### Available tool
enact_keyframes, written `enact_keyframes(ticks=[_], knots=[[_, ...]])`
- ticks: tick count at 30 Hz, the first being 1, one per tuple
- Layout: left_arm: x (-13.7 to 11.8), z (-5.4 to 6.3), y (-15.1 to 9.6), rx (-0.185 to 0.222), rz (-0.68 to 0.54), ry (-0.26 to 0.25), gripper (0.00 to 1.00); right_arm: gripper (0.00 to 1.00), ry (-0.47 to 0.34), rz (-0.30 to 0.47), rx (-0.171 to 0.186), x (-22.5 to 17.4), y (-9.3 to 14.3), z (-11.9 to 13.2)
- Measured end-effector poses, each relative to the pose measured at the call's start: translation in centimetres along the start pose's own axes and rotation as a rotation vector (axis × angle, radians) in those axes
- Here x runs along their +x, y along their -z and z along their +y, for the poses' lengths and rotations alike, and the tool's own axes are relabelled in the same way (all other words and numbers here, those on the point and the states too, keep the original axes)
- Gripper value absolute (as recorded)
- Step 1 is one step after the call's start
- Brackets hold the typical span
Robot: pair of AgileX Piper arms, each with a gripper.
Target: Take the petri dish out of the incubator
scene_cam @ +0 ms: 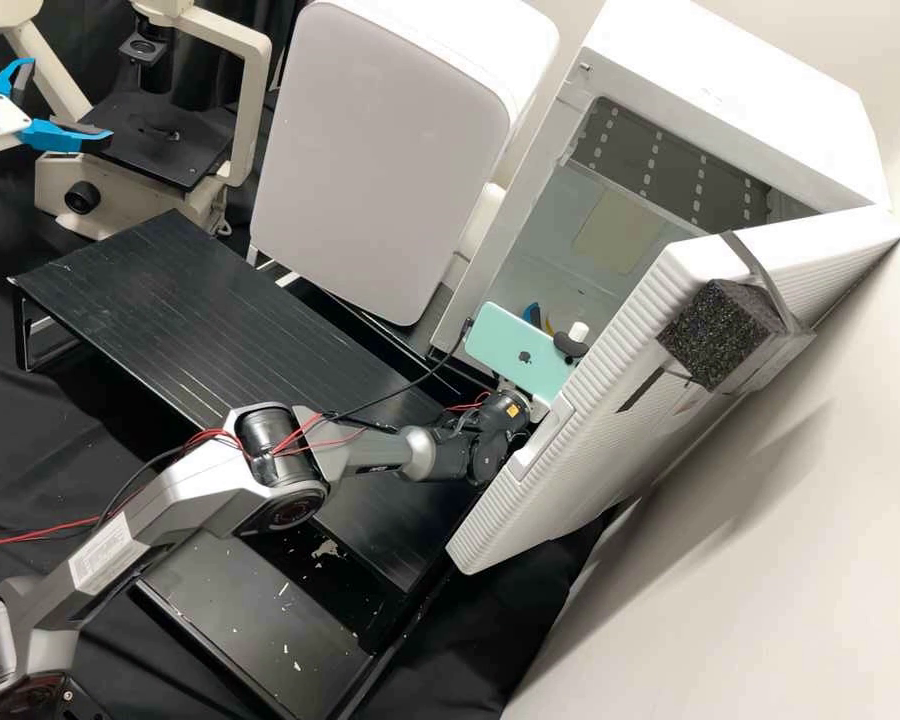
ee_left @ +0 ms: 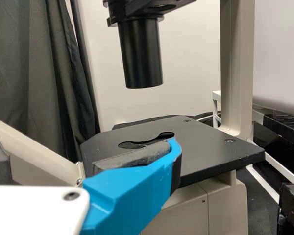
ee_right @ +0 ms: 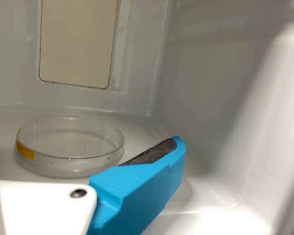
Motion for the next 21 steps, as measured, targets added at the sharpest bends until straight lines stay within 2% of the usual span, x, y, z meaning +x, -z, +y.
enact_keyframes(ticks=[5,6,21], knots=[[0.00,0.00,0.00,0.000,0.000,0.000,1.00,1.00,0.006,-0.006,0.006,0.41,-0.08,-0.38],[0.00,0.00,0.00,0.000,0.000,0.000,1.00,0.00,0.008,-0.007,0.008,0.46,-0.08,-0.49],[0.00,0.00,0.00,0.000,0.000,0.000,1.00,0.00,0.005,-0.007,0.010,0.55,0.03,-0.36]])
